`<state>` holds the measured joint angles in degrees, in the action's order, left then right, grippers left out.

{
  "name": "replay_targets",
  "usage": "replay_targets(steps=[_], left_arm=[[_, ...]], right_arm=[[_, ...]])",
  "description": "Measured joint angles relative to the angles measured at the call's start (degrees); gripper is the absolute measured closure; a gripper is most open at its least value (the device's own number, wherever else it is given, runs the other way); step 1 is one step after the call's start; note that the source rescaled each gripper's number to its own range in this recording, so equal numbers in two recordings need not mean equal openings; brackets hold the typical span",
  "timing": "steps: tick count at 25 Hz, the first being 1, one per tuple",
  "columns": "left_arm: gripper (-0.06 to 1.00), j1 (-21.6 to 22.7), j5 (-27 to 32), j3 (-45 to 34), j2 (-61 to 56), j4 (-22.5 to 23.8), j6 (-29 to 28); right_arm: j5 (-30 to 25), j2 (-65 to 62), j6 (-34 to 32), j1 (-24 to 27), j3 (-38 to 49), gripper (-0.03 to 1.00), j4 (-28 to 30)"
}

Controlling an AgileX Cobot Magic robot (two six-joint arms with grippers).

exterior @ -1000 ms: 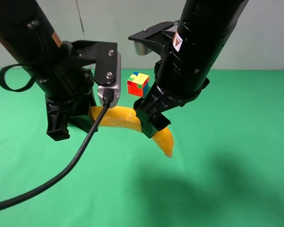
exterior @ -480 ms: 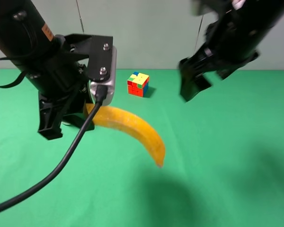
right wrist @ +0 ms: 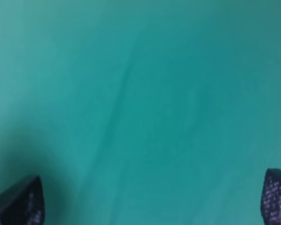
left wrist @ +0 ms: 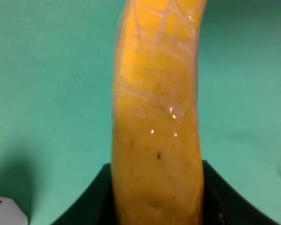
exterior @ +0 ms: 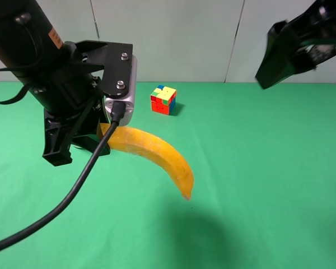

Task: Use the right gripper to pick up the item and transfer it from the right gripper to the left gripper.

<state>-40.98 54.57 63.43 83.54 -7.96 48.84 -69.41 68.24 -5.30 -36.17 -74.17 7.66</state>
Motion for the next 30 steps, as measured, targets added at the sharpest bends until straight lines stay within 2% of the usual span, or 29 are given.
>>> replay_targets(steps=[5, 12, 18, 23, 30], left_arm=[[0.94, 0.0, 0.0, 0.0, 0.0, 0.0, 0.0], [0.94, 0.0, 0.1, 0.0, 0.0, 0.0, 0.0], [0.94, 0.0, 0.0, 0.0, 0.0, 0.0, 0.1], [0.94, 0.0, -0.3, 0.0, 0.0, 0.0, 0.1], [0.94, 0.0, -1.5, 0.0, 0.0, 0.0, 0.1]], right_arm=[[0.0, -7.0, -3.2, 0.0, 2.4, -0.03, 1.9], [0.2, -20.3, -9.8, 0.0, 18.0, -0.03, 8.0], [6.4, -35.1, -12.4, 0.0, 28.8, -0.03, 9.6], [9.2, -47.2, -9.2, 0.0, 34.2, -0.03, 7.9], [9.8, -59.7, 1.4, 0.0, 42.4, -0.03, -2.0]])
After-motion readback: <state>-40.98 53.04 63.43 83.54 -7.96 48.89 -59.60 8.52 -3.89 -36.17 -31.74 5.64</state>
